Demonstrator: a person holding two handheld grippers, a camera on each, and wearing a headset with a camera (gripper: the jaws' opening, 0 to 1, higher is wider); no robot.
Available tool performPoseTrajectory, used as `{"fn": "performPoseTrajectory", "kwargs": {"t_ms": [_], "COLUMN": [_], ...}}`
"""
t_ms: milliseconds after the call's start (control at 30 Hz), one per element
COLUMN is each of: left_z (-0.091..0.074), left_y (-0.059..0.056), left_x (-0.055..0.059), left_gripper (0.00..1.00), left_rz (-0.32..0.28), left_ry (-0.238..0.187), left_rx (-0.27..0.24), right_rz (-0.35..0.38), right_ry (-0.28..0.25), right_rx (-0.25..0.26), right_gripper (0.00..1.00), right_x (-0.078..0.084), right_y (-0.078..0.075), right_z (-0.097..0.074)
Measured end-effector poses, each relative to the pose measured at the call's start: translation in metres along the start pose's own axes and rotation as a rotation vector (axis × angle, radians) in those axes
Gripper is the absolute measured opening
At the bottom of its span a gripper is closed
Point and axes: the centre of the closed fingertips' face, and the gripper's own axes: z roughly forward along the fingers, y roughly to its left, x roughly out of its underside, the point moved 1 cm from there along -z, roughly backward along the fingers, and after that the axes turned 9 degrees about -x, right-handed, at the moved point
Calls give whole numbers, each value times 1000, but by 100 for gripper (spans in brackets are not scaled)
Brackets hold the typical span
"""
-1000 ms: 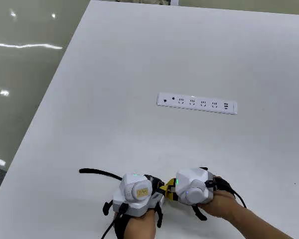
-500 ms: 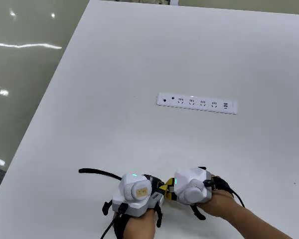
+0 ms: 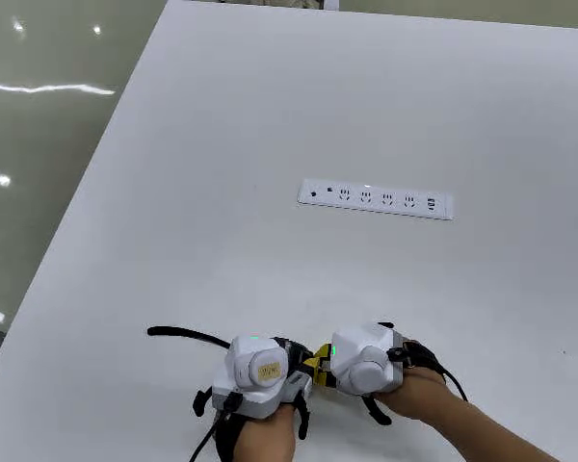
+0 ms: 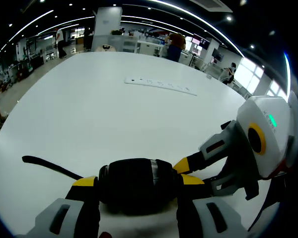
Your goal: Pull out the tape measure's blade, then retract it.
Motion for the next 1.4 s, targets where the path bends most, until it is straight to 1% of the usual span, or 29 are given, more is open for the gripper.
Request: {"fn": "performPoseTrajectory", "kwargs": {"t_ms": [167,300,533,800,1133,1400], "left_z": [0,0,0,0,-1,-1], "left_y": [0,0,1,1,1,0], "left_x": [-1,-1,-1,-1,0,0], "left_gripper": [60,60,61,62,63,64], "left_rz": [-1,-6,-12,-17,-14,-2], "left_ry": [-1,-2,-4,-5,3,0], "left_rx": [1,4,4,9,21,28], "right_rz": [-5,6,0,6,11,11], "right_ry": [1,-2,11,15,20,22], "right_rx": [2,2,10,16,15,20], "right_gripper": [13,13,13,14,15,16], "right_x": [0,0,1,0,-1,-1], "right_y": [0,0,0,0,0,0], "right_z": [0,-1,0,-1,-1,0]}}
